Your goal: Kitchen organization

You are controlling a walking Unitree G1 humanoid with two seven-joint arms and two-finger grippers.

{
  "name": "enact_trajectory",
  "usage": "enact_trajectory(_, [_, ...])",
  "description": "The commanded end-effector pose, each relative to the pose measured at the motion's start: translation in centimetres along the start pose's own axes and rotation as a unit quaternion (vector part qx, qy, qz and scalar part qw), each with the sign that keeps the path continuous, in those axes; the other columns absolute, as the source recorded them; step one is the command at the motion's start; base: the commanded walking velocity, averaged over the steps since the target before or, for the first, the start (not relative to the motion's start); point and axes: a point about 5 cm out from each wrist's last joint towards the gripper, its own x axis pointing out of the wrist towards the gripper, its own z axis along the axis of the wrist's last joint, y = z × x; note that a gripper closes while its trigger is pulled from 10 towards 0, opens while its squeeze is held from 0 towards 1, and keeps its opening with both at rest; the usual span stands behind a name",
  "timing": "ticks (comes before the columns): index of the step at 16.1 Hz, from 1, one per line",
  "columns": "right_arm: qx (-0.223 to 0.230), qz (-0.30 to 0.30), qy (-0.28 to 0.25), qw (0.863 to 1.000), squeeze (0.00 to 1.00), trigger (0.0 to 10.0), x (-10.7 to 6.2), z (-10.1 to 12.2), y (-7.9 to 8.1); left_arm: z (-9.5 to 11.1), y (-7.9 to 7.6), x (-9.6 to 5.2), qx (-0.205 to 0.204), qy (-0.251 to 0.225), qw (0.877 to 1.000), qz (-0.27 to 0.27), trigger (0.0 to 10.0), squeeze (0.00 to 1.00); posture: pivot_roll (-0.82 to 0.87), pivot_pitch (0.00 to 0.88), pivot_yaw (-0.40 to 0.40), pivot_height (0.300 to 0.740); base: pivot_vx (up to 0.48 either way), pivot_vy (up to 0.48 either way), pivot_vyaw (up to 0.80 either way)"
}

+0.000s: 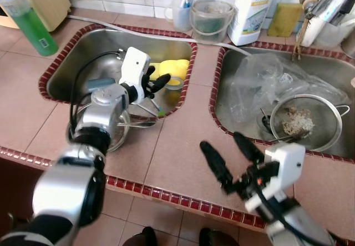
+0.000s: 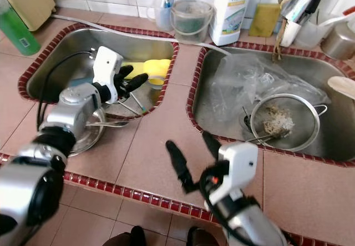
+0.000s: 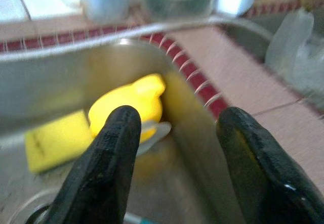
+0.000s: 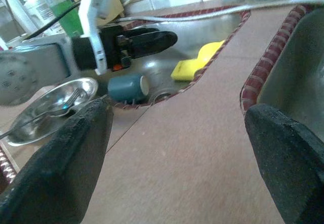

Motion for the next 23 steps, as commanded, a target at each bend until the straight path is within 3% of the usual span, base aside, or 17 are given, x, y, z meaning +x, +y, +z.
enact_trajectory(1, [-0.004, 0.004, 0.000, 1.000, 0.00, 10.0, 0.2, -0.3, 0.0, 0.3, -0.2, -0.3, 0.006, -0.025, 1.000, -0.002, 10.0, 0.20, -0.23, 0.137, 0.046, 0.740, 0.000, 0.000, 0.00])
enact_trajectory(2, [-0.009, 0.003, -0.007, 1.000, 0.00, 10.0, 0.8, -0.4, -0.4, 0.4, -0.6, -0.5, -0.004, -0.051, 0.999, -0.003, 10.0, 0.00, -0.22, 0.122, 0.046, 0.740, 0.000, 0.000, 0.00])
enact_trajectory(6, [-0.044, -0.009, -0.031, 0.999, 0.00, 10.0, 2.6, -0.3, -1.7, 1.2, -1.1, -1.6, -0.017, -0.101, 0.995, 0.012, 10.0, 0.00, -0.20, 0.073, 0.044, 0.740, 0.000, 0.000, 0.00])
enact_trajectory(12, [-0.077, -0.010, -0.050, 0.996, 0.00, 10.0, 4.1, -0.5, -2.8, 1.2, -1.2, -4.0, -0.001, -0.114, 0.993, 0.014, 10.0, 0.00, -0.17, 0.031, 0.042, 0.740, 0.000, 0.000, 0.00])
enact_trajectory(17, [-0.109, -0.031, -0.046, 0.992, 0.00, 10.0, 5.2, -1.6, -4.1, -0.4, -1.3, -6.4, 0.003, -0.101, 0.994, 0.032, 10.0, 0.00, -0.15, 0.000, 0.033, 0.740, 0.000, 0.000, 0.00])
enact_trajectory(20, [-0.095, -0.027, -0.042, 0.994, 0.00, 10.0, 5.5, -2.2, -4.2, -1.8, -1.6, -6.8, -0.008, -0.076, 0.996, 0.051, 10.0, 0.00, -0.14, 0.000, 0.024, 0.740, 0.000, 0.000, 0.00])
enact_trajectory(23, [-0.086, 0.014, -0.025, 0.996, 0.00, 10.0, 5.2, -2.9, -3.4, -2.6, -1.3, -7.6, 0.030, -0.054, 0.995, 0.074, 10.0, 0.00, -0.14, 0.000, 0.011, 0.740, 0.000, 0.000, 0.00])
